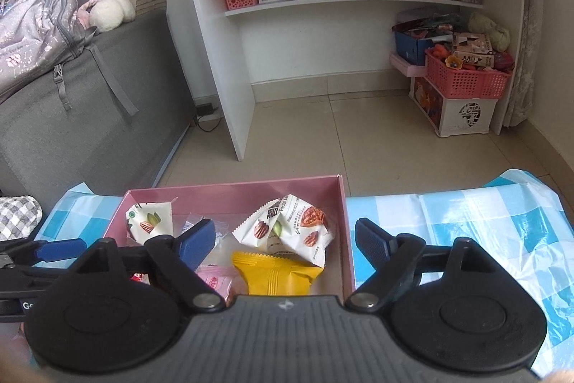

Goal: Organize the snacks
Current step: 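Withdraw both tools from the box toward the remaining snacks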

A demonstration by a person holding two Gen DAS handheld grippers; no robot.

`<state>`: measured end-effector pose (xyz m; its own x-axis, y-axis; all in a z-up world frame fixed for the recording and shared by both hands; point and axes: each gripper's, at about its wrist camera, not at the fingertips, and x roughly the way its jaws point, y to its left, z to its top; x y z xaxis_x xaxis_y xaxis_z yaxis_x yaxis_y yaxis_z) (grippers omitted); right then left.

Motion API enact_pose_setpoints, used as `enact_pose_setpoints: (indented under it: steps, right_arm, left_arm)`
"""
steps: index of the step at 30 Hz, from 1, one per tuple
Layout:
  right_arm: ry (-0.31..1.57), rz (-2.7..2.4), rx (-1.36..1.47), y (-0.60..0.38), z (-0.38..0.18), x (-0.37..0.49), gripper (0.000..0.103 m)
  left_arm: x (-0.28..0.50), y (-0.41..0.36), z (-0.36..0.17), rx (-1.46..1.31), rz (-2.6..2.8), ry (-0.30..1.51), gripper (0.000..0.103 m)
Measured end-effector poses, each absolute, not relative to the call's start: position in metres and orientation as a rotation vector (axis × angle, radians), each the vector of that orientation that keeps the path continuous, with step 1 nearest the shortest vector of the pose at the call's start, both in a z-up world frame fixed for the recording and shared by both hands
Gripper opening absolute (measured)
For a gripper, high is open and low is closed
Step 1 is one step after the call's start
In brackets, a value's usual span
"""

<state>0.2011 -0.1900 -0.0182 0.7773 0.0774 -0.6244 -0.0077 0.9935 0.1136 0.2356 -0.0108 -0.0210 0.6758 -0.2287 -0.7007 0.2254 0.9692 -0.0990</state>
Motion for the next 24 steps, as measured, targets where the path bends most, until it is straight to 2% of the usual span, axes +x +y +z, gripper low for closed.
enact_pose_setpoints:
  steps: [3, 24]
  right_arm:
    - [0.686, 0.043, 0.117, -0.191, -0.013, 0.192, 0.086]
    - [0.710, 0.049, 0.121, -0.193, 0.003, 0.119, 0.096]
  left_arm:
    - [0.224, -0.007, -0.015, -0.028, -0.262, 0.788, 0.087]
    - [0.130, 0.012, -0.004, -0.030, -0.278, 0.815, 0.093]
